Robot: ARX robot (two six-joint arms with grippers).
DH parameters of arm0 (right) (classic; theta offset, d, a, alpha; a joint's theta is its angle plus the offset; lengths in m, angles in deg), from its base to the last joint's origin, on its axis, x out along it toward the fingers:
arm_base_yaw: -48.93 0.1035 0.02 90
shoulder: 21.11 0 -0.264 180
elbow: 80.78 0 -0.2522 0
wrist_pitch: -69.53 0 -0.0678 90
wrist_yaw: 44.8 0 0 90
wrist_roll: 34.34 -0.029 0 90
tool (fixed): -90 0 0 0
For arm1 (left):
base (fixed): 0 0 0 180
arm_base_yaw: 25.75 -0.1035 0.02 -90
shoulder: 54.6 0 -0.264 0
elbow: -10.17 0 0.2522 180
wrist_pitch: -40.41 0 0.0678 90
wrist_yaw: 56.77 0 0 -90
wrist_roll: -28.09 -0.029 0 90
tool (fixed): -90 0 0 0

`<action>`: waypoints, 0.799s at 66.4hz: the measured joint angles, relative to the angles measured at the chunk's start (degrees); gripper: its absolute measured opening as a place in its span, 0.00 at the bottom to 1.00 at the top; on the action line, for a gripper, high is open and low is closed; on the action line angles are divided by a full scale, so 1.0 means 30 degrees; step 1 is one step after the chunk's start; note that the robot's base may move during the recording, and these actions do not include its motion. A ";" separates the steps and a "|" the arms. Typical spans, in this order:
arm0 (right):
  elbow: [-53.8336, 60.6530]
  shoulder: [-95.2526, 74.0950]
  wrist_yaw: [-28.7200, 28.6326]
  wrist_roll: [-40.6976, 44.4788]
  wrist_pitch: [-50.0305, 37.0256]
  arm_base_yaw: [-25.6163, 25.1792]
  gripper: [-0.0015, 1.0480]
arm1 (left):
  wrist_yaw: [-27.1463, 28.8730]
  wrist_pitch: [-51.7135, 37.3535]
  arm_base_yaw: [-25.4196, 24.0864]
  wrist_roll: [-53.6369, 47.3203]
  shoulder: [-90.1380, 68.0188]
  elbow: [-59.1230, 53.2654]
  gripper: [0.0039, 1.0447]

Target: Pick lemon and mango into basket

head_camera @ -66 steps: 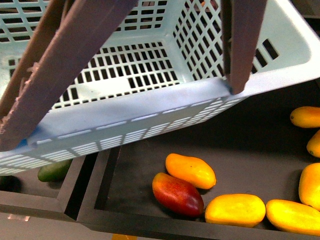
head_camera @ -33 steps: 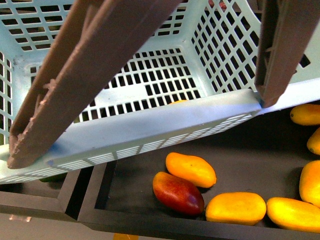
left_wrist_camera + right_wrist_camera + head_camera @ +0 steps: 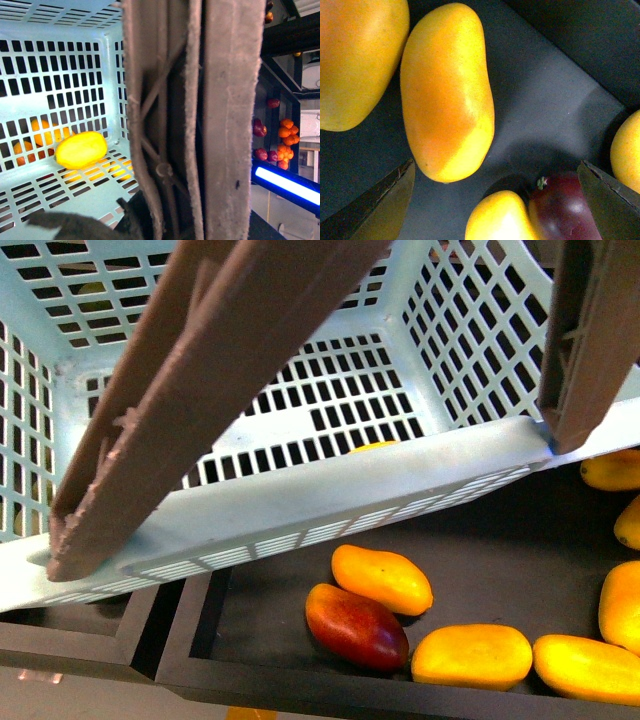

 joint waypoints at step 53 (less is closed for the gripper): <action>-0.4714 -0.4262 0.0954 -0.1231 0.1851 -0.0022 0.75 | 0.0058 0.0000 0.0000 -0.0007 0.0000 0.0000 0.14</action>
